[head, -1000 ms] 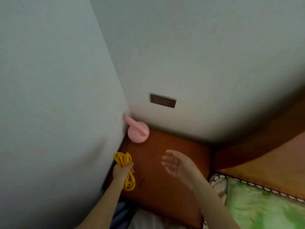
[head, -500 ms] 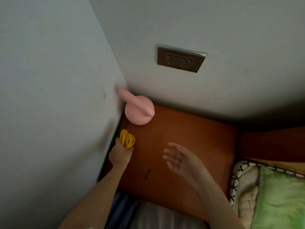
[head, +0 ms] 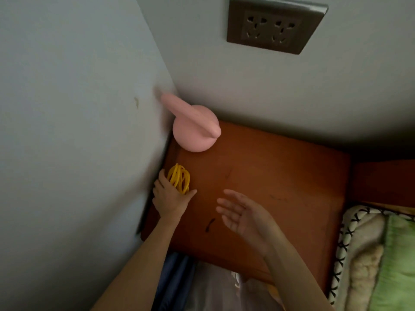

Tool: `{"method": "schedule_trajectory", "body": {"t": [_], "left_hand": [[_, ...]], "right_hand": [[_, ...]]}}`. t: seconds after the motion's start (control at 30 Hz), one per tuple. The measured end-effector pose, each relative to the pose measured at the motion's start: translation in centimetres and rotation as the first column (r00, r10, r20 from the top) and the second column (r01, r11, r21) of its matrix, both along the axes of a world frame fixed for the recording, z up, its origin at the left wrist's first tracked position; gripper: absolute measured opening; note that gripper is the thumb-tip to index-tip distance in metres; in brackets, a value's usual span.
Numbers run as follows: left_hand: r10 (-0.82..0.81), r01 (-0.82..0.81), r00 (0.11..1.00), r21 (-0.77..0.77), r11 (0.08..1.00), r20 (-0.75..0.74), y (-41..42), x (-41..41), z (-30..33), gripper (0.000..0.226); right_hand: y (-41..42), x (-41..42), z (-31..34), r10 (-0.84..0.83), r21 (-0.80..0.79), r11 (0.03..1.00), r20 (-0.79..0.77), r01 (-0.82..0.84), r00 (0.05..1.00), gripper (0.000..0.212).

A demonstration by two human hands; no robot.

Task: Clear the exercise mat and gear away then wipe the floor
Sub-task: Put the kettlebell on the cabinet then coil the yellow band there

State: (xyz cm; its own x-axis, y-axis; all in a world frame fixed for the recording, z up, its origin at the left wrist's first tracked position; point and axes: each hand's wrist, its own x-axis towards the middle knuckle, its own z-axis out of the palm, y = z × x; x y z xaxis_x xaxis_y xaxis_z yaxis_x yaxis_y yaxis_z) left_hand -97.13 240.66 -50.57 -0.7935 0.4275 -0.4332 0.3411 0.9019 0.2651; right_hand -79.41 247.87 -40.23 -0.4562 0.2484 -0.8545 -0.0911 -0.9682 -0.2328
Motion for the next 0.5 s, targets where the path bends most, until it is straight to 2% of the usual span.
{"method": "schedule_trajectory", "body": {"t": [0.13, 0.33, 0.5], "left_hand": [[0.048, -0.049, 0.999, 0.119, 0.992, 0.016, -0.9, -0.6, 0.8, 0.122], [0.077, -0.088, 0.995, 0.192, 0.977, 0.068, -2.3, -0.9, 2.3, 0.113], [0.172, -0.193, 0.979, 0.213, 0.958, 0.113, -3.0, -0.5, 3.4, 0.100]], "right_hand": [[-0.8, 0.3, -0.1, 0.002, -0.007, 1.000, 0.001, -0.002, 1.000, 0.026], [-1.4, 0.9, 0.5, -0.017, 0.005, 1.000, 0.011, 0.017, 1.000, 0.027], [-2.2, 1.4, 1.5, -0.031, 0.008, 0.999, 0.021, 0.031, 0.999, 0.027]]}}
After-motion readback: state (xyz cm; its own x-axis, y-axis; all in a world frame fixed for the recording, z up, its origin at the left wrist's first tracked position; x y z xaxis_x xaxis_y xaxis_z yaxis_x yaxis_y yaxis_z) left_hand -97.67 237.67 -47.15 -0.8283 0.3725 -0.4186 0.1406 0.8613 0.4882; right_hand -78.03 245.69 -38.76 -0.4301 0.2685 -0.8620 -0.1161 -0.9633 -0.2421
